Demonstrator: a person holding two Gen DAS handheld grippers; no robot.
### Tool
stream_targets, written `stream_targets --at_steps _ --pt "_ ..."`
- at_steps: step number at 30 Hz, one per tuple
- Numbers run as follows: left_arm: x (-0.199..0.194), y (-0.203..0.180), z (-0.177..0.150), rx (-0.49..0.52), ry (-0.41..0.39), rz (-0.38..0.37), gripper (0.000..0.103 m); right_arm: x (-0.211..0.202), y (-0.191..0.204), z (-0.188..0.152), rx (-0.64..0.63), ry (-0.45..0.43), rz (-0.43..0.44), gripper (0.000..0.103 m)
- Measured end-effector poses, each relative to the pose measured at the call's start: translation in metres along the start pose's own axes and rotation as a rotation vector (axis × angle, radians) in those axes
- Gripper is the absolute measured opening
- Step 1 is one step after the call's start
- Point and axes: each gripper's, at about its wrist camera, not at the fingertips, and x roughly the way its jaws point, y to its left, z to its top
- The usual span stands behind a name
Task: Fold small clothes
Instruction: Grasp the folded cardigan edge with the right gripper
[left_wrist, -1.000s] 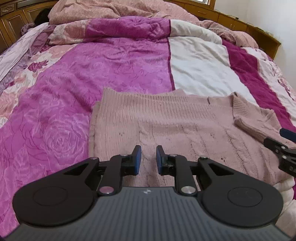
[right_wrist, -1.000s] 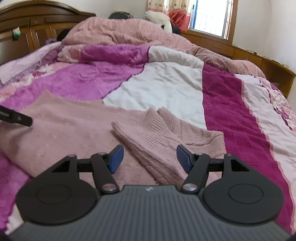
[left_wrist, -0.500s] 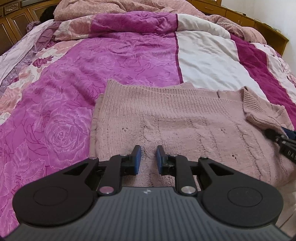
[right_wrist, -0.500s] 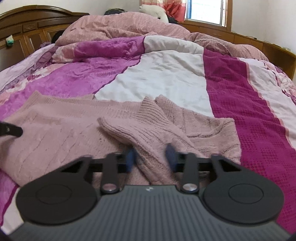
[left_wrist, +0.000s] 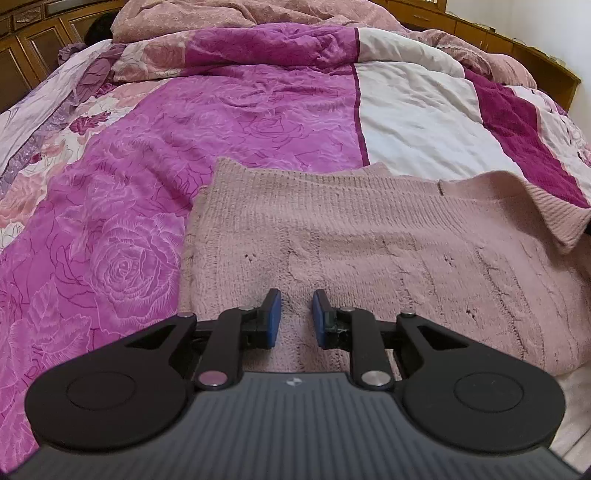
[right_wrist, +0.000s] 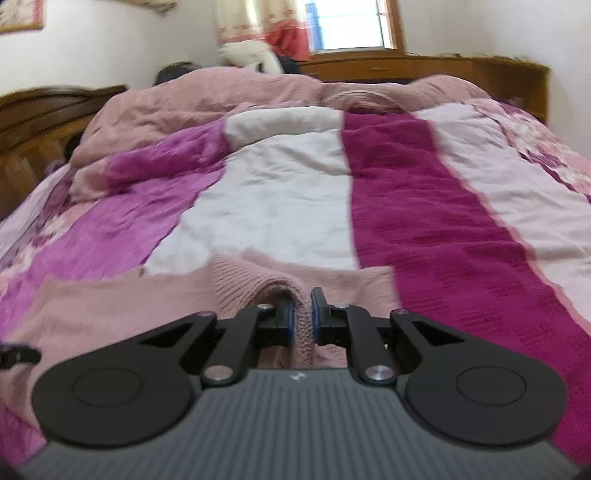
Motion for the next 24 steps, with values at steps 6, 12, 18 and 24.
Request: stream_targets --at_steps 6,12,18,24 --pt "0.001 0.001 -0.002 0.009 -0.010 -0.001 0.025 0.019 -0.046 0.003 0.154 0.045 -0.063 0.014" --pt "0.001 0.004 -0.002 0.007 -0.011 -0.012 0.025 0.031 -0.075 -0.002 0.240 0.087 -0.146 0.014" --pt "0.002 0.004 -0.002 0.006 -0.014 -0.013 0.025 0.011 -0.058 0.005 0.143 0.015 -0.133 0.014" --pt "0.001 0.004 -0.003 0.004 -0.017 -0.015 0.025 0.011 -0.028 0.013 0.015 0.022 -0.003 0.015"
